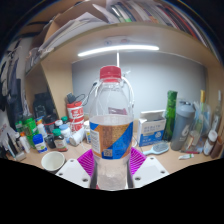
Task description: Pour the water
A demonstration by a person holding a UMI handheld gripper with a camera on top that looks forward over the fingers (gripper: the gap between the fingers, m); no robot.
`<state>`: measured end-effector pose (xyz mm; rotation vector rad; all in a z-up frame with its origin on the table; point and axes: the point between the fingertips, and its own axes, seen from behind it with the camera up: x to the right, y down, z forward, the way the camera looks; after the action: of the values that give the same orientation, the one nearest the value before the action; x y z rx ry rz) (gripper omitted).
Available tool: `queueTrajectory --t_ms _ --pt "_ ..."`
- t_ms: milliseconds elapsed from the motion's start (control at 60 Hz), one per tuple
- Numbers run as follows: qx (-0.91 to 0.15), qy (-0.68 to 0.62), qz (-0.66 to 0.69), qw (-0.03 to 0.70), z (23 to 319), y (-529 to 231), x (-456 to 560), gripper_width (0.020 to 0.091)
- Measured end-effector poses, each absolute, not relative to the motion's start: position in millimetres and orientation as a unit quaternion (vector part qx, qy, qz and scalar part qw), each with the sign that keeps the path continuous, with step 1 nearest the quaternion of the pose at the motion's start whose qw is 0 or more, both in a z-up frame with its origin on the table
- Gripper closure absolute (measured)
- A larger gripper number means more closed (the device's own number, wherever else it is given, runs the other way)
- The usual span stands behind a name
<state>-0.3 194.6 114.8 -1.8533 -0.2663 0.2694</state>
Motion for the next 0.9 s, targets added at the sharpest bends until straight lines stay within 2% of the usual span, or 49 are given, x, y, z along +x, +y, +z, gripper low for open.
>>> queueTrajectory --t_ms 183,217,233,283,483,583,633,717,783,900 --pt "-0.772 -0.16 0.122 0.602 76.4 180.7 -8.7 0.0686" --pt "-0.771 -0.169 0.119 0.602 69.2 176.8 -8.9 0.0663" --pt "-0.76 -0.17 0.122 0.616 74.9 176.9 -9.8 0.0679" --pt "-0.749 -0.166 0.126 0.63 75.6 174.7 -7.6 0.0667" --pt "-0.742 -0.164 0.148 0.633 76.1 173.9 -8.1 0.0653" --pt "-0.756 -0.177 0.135 0.616 72.9 174.7 -9.1 0.0566" --pt "-0.78 -0.177 0.125 0.587 61.8 172.1 -3.7 0.0496" --pt "-0.802 -0.174 0.138 0.554 58.5 158.4 -1.1 0.0238" --pt "-0.817 -0.159 0.148 0.534 57.5 142.7 5.2 0.0273" --pt "-0.83 -0.131 0.149 0.521 72.9 109.1 24.1 0.0265"
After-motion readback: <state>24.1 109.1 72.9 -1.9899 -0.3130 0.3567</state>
